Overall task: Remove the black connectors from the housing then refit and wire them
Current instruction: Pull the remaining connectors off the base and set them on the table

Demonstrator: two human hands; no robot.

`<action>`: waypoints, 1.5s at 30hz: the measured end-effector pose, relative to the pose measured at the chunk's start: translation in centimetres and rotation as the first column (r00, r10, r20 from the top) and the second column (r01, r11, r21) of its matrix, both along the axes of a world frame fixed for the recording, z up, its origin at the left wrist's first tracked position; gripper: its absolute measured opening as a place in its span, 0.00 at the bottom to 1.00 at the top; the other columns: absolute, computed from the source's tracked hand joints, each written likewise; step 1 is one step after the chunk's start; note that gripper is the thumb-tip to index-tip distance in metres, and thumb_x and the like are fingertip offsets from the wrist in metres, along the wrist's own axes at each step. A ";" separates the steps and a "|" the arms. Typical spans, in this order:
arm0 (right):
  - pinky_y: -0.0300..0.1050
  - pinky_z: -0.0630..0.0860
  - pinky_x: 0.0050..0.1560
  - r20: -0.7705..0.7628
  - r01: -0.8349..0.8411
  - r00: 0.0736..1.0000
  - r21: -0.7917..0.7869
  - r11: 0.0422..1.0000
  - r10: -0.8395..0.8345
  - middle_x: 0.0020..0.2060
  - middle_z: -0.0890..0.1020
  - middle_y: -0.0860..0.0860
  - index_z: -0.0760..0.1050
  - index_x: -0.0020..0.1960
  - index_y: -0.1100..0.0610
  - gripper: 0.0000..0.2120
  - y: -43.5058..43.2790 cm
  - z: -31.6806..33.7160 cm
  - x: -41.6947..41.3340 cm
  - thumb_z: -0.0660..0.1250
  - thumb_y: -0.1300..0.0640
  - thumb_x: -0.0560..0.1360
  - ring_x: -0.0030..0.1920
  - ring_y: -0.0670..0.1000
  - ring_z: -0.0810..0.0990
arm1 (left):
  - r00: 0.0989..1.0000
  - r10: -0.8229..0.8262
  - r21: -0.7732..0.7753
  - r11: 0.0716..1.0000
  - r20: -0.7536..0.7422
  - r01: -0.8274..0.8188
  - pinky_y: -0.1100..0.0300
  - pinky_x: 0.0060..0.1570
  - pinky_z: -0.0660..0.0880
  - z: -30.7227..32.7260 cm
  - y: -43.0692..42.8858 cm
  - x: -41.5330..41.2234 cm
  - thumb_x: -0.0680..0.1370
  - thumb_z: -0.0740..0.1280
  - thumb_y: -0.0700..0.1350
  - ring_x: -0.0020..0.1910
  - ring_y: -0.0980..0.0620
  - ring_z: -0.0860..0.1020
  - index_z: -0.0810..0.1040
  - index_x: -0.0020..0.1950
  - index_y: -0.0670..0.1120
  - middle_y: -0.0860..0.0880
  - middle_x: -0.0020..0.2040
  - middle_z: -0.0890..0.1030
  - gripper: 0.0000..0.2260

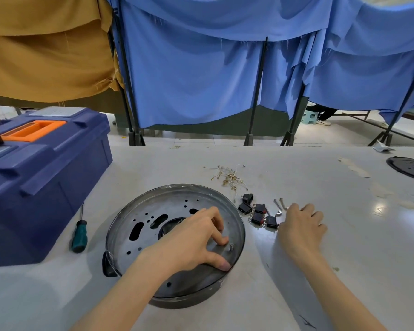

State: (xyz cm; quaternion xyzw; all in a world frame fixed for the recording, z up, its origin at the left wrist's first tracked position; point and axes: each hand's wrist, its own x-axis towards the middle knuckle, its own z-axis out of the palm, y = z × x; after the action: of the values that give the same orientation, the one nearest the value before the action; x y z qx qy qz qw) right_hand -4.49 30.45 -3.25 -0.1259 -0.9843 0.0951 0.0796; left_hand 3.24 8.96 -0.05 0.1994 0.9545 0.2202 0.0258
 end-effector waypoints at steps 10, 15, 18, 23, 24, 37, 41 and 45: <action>0.44 0.58 0.41 -0.179 -0.142 0.977 -0.164 0.976 0.112 0.51 0.76 0.63 0.70 0.58 0.66 0.15 0.5 -0.3 -0.5 0.58 0.74 0.72 0.53 0.61 0.69 | 1.000 0.027 0.012 1.000 -0.005 -0.027 0.72 0.46 0.63 0.0 0.0 0.1 0.66 0.76 0.59 0.53 0.61 0.65 0.83 0.55 0.53 0.58 0.56 0.69 0.21; 0.43 0.69 0.44 -0.410 -0.385 0.890 -0.440 0.812 0.200 0.43 0.81 0.54 0.75 0.58 0.62 0.13 -1.1 2.4 -0.1 0.61 0.71 0.76 0.49 0.57 0.78 | 0.998 0.060 0.007 0.998 0.009 -0.060 0.64 0.52 0.66 0.1 0.1 0.1 0.65 0.77 0.60 0.54 0.60 0.66 0.82 0.58 0.54 0.60 0.54 0.70 0.24; 0.36 0.77 0.36 -0.421 -0.538 0.842 -0.624 0.566 0.337 0.37 0.84 0.52 0.79 0.52 0.60 0.11 -2.3 5.2 0.9 0.69 0.70 0.73 0.36 0.49 0.82 | 0.997 0.075 0.017 0.997 0.014 -0.075 0.62 0.54 0.67 0.2 0.0 0.0 0.66 0.76 0.59 0.53 0.60 0.66 0.81 0.58 0.54 0.59 0.53 0.72 0.23; 0.41 0.77 0.26 -0.332 -0.643 0.719 -0.653 0.401 0.611 0.35 0.84 0.54 0.79 0.52 0.56 0.15 -3.9 8.2 2.5 0.73 0.70 0.70 0.29 0.49 0.82 | 0.990 0.130 0.212 0.968 0.051 -0.138 0.60 0.51 0.75 0.4 -0.1 -0.2 0.77 0.69 0.49 0.50 0.57 0.77 0.72 0.55 0.51 0.55 0.52 0.80 0.10; 0.39 0.77 0.26 -0.311 -0.662 0.697 -0.625 0.413 0.646 0.34 0.84 0.53 0.78 0.53 0.55 0.16 -4.1 8.5 2.6 0.73 0.69 0.70 0.29 0.48 0.82 | 0.989 0.134 0.234 0.962 0.054 -0.143 0.59 0.50 0.76 0.4 0.0 -0.1 0.78 0.67 0.50 0.50 0.58 0.78 0.70 0.54 0.52 0.56 0.51 0.80 0.09; 0.33 0.73 0.27 -0.310 -0.713 0.614 -0.614 0.340 0.726 0.31 0.85 0.51 0.80 0.48 0.55 0.10 -5.1 9.3 2.9 0.77 0.57 0.69 0.23 0.43 0.78 | 0.982 0.181 0.261 0.952 -0.061 -0.159 0.47 0.42 0.74 0.1 0.3 0.1 0.82 0.60 0.47 0.37 0.47 0.78 0.73 0.40 0.54 0.47 0.38 0.82 0.10; 0.42 0.82 0.42 -0.351 -0.677 0.551 -0.718 0.160 0.757 0.38 0.86 0.54 0.83 0.47 0.60 0.13 -4.4 9.7 2.7 0.76 0.52 0.67 0.37 0.54 0.85 | 0.973 0.230 0.316 0.923 0.012 -0.222 0.52 0.51 0.76 0.4 0.0 0.2 0.83 0.57 0.49 0.46 0.52 0.81 0.78 0.46 0.49 0.53 0.46 0.84 0.13; 0.43 0.82 0.44 -0.380 -0.718 0.516 -0.681 0.144 0.768 0.38 0.86 0.54 0.83 0.45 0.64 0.07 -4.4 9.3 2.7 0.73 0.60 0.72 0.39 0.55 0.85 | 0.978 0.211 0.295 0.934 -0.005 -0.200 0.57 0.42 0.75 0.2 0.0 0.0 0.81 0.60 0.52 0.39 0.57 0.79 0.78 0.44 0.48 0.55 0.40 0.82 0.13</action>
State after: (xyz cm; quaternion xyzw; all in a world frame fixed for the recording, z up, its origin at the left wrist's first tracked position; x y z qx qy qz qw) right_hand -1.77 26.10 6.08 0.3512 -0.7671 0.5324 -0.0694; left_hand 3.21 8.93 0.12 0.1044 0.9273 0.3568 -0.0446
